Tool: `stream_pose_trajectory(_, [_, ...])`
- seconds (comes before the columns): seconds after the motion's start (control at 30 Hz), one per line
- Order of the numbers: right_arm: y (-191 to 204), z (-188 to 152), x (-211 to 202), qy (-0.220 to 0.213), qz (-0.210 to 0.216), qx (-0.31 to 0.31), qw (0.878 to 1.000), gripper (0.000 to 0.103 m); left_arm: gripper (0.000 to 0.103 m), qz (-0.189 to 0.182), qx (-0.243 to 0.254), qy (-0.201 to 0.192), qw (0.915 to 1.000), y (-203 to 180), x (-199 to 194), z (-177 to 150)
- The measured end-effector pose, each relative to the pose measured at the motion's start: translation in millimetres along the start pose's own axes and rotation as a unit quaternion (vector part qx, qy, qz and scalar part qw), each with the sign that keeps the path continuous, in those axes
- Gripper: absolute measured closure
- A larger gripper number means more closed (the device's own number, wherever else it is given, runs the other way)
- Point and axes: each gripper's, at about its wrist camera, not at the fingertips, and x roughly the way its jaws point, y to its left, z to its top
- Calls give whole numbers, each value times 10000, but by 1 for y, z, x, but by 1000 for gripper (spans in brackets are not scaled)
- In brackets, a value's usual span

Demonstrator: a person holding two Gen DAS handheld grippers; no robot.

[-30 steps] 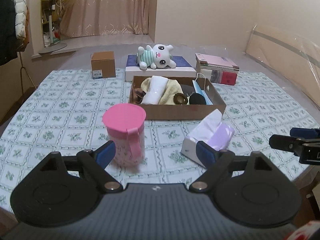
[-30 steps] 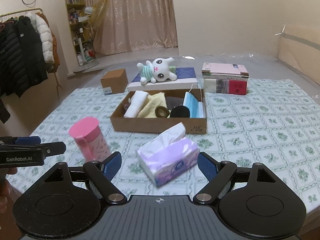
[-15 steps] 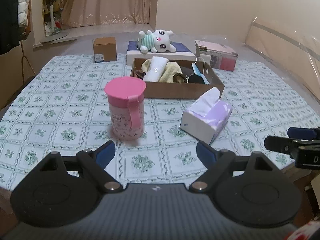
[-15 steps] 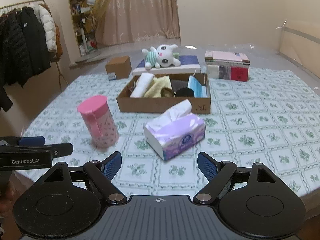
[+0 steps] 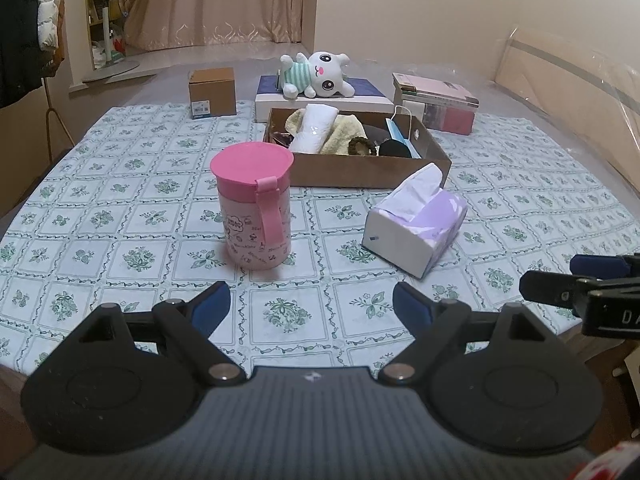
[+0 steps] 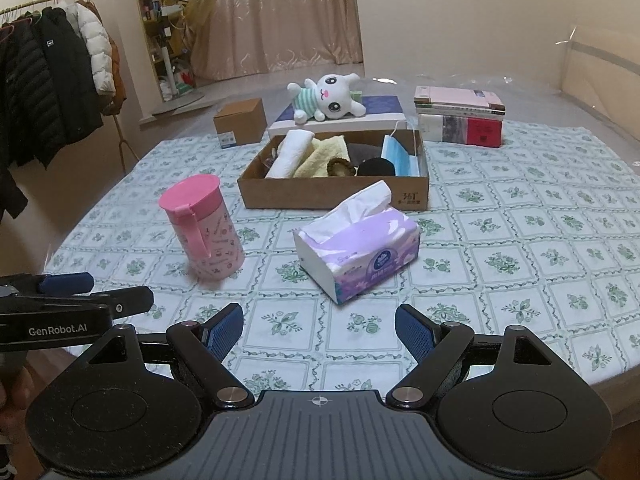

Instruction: Organize soft objects

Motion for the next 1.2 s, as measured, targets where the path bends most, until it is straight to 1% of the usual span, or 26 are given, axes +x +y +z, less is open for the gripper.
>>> stream_pose_trajectory(0.37, [-2,0,3,1,10,42,10000,20,14,38,29,19,10000,-3,3,0])
stream_pose_trajectory(1.2, [-3,-2,6,15,-3,58,10000,20,14,27,48,44,10000,-5,6,-1])
